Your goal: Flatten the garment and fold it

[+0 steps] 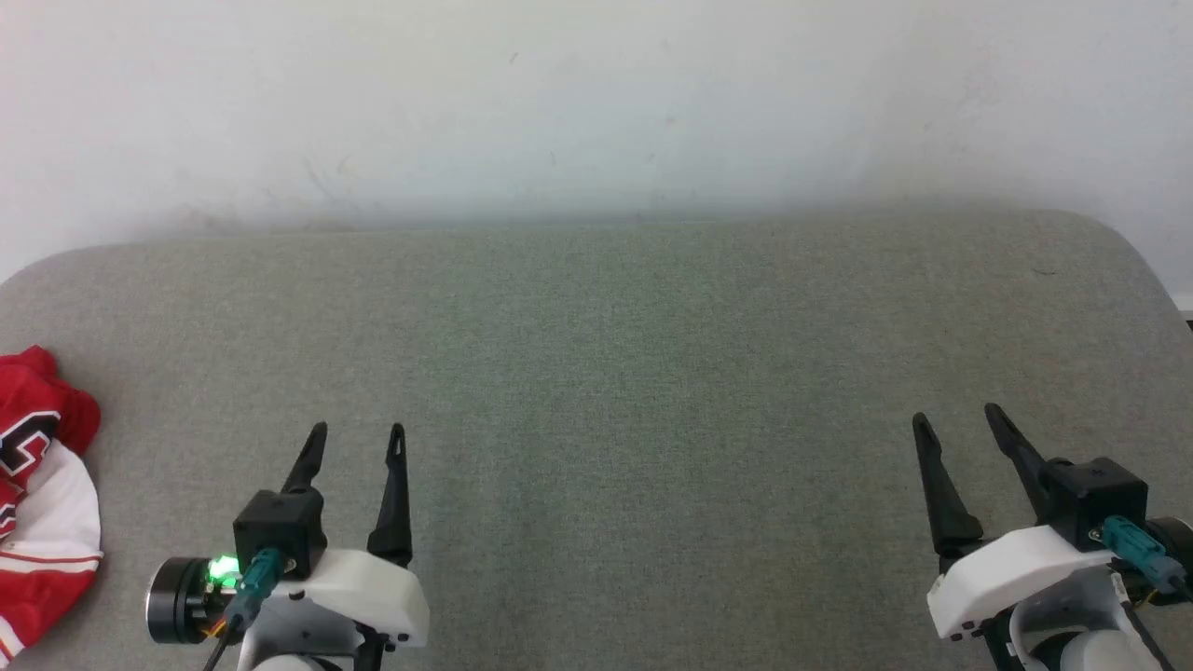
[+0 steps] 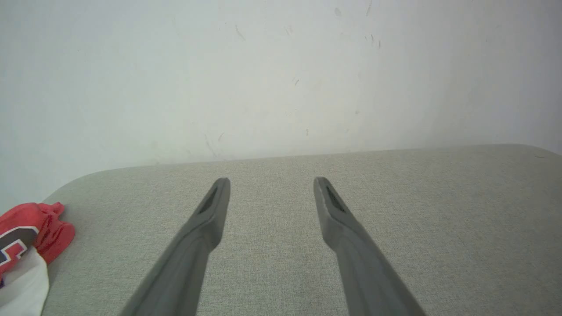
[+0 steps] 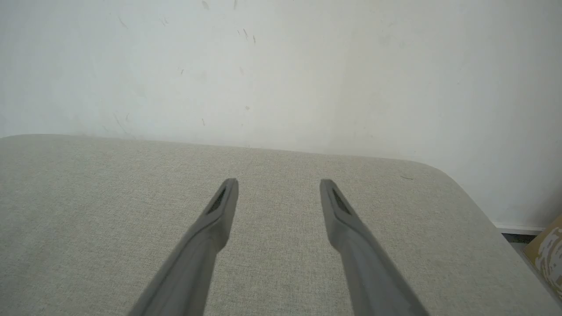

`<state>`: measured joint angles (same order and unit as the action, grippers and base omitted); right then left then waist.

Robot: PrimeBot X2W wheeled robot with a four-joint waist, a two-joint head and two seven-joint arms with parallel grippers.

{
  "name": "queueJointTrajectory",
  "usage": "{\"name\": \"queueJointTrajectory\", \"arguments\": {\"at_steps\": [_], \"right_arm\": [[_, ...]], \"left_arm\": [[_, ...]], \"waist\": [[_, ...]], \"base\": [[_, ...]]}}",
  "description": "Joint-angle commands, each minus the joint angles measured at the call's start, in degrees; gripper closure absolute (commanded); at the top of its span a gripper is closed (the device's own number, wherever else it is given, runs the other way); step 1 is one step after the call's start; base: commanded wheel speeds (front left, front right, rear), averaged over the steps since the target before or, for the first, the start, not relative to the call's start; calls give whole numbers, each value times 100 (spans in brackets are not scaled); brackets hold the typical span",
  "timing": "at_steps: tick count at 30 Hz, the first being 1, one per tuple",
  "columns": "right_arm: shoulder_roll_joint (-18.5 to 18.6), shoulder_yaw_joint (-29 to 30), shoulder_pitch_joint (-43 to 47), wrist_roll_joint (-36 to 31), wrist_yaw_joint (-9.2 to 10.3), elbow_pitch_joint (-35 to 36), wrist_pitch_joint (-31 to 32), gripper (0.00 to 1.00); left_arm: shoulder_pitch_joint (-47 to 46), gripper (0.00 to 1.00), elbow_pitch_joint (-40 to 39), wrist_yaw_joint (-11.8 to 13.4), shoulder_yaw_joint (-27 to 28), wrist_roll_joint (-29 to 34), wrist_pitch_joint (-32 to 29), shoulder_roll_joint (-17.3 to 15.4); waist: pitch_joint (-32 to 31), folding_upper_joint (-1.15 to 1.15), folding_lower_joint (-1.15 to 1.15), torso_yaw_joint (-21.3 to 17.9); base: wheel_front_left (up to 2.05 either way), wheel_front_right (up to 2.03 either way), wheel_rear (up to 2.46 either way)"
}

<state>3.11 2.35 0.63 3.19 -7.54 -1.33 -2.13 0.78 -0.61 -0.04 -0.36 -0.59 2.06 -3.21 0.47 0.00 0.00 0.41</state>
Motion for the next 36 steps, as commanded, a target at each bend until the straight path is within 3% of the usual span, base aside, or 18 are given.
{"name": "queueJointTrajectory", "arguments": {"at_steps": [1, 18, 36], "right_arm": [[-4, 47, -10, 66, 1, -28, -54, 0], [-7, 240, -67, 98, 2, -168, -256, 0], [-11, 343, -87, 108, 2, -308, -457, 0]], "left_arm": [[25, 0, -36, -45, 10, -60, 58, -13], [37, 0, -63, -2, 32, -138, 261, -8], [131, 0, -109, 55, 44, -215, 477, -16]], "waist": [[10, 0, 0, 13], [69, 0, 0, 289], [89, 0, 0, 934]], "base": [[0, 0, 0], [0, 0, 0], [0, 0, 0]]}}
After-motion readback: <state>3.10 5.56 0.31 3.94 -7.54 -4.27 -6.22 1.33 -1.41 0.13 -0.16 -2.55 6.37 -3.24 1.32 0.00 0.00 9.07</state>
